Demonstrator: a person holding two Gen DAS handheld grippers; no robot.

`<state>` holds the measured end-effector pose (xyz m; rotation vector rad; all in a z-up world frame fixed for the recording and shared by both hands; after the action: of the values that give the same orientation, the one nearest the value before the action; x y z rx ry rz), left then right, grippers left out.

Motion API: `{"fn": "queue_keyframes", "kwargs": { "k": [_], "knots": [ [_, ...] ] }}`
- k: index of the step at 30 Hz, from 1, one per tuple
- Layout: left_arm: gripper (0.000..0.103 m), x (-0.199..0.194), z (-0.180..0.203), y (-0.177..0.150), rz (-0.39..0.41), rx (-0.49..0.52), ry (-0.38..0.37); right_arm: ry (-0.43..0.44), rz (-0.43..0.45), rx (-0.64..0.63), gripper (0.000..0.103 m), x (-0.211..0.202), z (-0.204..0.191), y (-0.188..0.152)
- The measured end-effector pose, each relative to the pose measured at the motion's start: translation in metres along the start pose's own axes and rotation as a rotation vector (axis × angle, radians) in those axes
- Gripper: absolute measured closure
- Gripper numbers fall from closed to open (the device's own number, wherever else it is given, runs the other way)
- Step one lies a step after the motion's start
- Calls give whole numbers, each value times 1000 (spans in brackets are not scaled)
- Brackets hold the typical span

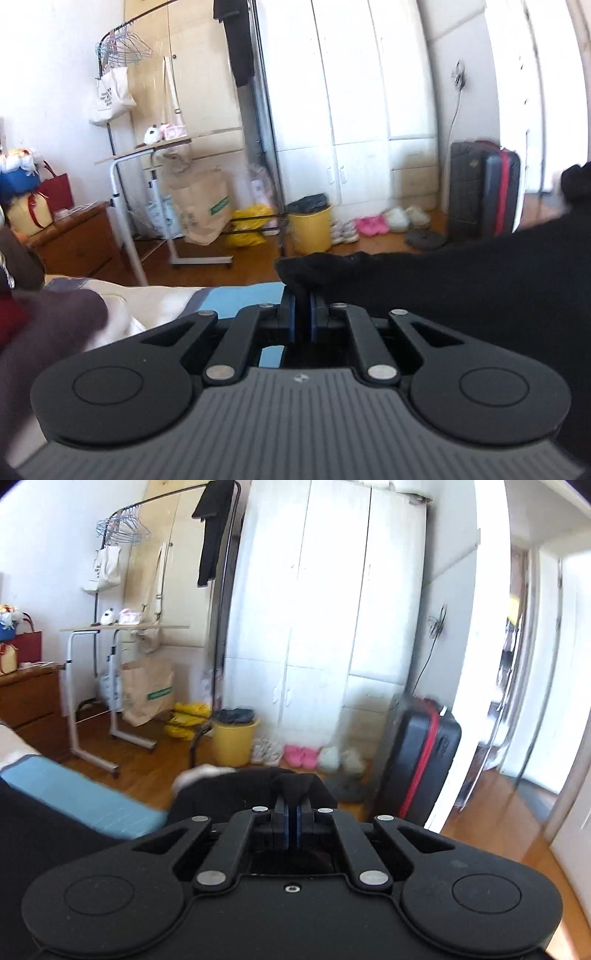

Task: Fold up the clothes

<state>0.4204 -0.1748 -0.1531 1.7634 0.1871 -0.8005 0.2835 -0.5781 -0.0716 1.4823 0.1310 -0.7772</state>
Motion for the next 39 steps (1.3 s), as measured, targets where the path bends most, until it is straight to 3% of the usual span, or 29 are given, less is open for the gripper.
{"fn": "queue_keyframes", "kwargs": {
  "k": [2,3,5,6,7,10,11,14,18,21,25,30,31,32,36,39],
  "knots": [
    [89,40,0,-8,-149,-37,27,-19,-53,71,89,26,9,0],
    [87,61,-1,-16,-235,-51,49,-39,-123,99,81,43,14,-4],
    [87,85,-7,-35,-384,-44,105,-124,-229,203,76,54,29,-10],
    [87,79,-14,-42,-405,-59,124,-154,-266,270,74,53,36,-12],
    [83,69,-19,-44,-388,-93,108,-129,-265,364,71,42,42,-17],
    [52,32,-26,-53,-360,-154,-1,87,-257,538,56,-2,42,-43],
    [48,20,-27,-60,-368,-159,-26,113,-268,547,56,-19,39,-54],
    [47,-16,-33,-92,-428,-162,-64,156,-308,542,55,-72,20,-90],
    [47,-47,-42,-128,-525,-227,-116,266,-438,574,55,-124,-22,-155],
    [47,-68,-49,-154,-601,-285,-155,368,-599,573,55,-151,-60,-196],
    [46,-97,-56,-177,-659,-356,-212,411,-619,477,52,-189,-89,-198],
    [46,-140,-45,-211,-698,-571,-467,346,-547,404,45,-215,-102,-190],
    [41,-148,-40,-219,-707,-580,-484,335,-545,388,45,-217,-105,-190],
    [35,-154,-37,-227,-716,-553,-451,321,-554,364,45,-219,-109,-193],
    [28,-165,-23,-236,-739,-385,-272,265,-587,264,44,-224,-126,-204],
    [18,-181,-16,-224,-651,-286,-212,230,-613,199,44,-228,-136,-212]
  ]
}}
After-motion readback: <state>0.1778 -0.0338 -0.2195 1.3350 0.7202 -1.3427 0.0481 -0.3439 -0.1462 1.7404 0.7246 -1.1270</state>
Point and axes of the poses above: each gripper's, at about its wrist camera, not at the fingertips, and x roughly the way its jaws point, z to its right, y to its top, the point moved 7 cm from there along x, roughly the way its jaws point, and after that the axes turned 11 degrees about -z, right-handed, at the moved point
